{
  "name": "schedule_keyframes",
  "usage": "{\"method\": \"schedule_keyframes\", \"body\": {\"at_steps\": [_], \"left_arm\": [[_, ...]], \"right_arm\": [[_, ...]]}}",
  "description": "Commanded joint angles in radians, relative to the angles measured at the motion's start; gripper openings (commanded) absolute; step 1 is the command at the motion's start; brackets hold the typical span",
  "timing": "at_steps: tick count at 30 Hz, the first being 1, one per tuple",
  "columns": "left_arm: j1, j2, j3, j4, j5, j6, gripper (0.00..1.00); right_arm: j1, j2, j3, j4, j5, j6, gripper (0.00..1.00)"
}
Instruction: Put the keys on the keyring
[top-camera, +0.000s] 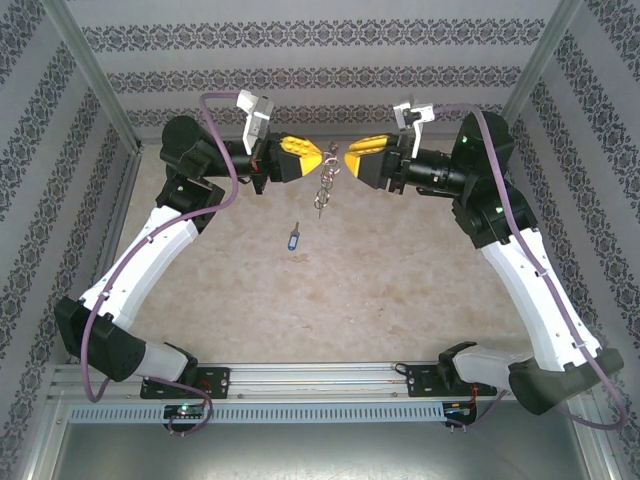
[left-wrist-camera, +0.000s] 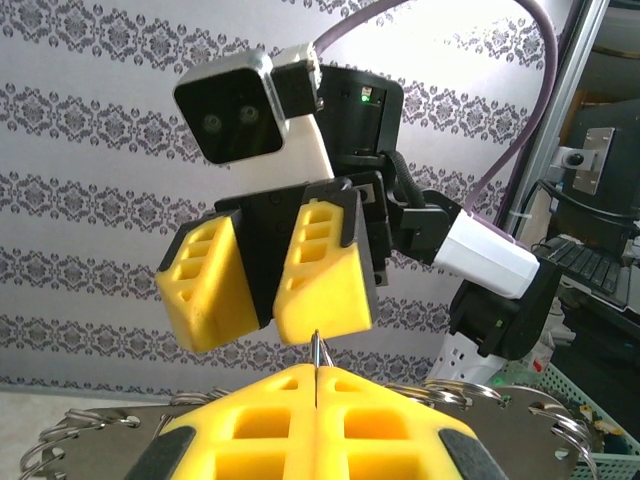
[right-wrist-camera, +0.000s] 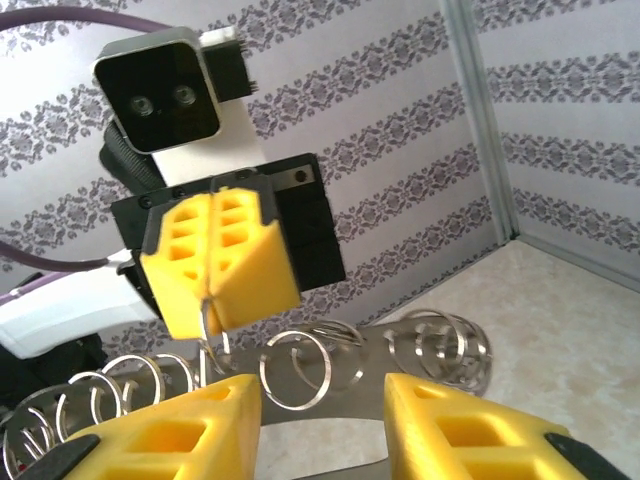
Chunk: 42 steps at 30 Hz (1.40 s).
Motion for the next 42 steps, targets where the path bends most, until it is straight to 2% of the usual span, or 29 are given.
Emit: {"method": "schedule_keyframes", "body": {"at_steps": [1,12,19,28,33,35,39,42], "left_arm": [[0.010,-0.007,0.038,-0.028,0.022,0.047,0.00],[0.010,0.010,0.042,-0.021,0.027,0.049,0.00],[0.010,0.013,0.043,-0.024,0.029,0.054,0.00],[0.011,0.016,0.044,-0.049,0.017,0.080,0.00],[0.010,0.018,0.046,-0.055,0.013,0.087,0.00],[0.011,0.015,0.045,-0.065,0.008,0.096,0.00],[0.015,-0.005,0.024,-0.145,-0.012,0.156,0.00],[0.031,-0.032,-0.041,-0.125,-0.028,0.149,0.00]], "right_arm": [[0.034,0.006,0.045,0.032,-0.051,-0.006,0.36],[0.066,0.034,0.082,0.022,-0.074,-0.012,0.25],[0.070,0.059,0.116,-0.047,-0.060,-0.065,0.17],[0.082,0.073,0.128,-0.037,-0.145,-0.038,0.03],[0.084,0.080,0.131,-0.038,-0.174,-0.029,0.00],[0.082,0.079,0.133,-0.050,-0.160,-0.041,0.03],[0.066,0.068,0.131,-0.076,-0.070,-0.075,0.30],[0.039,0.060,0.122,-0.078,0.023,-0.092,0.40]]}}
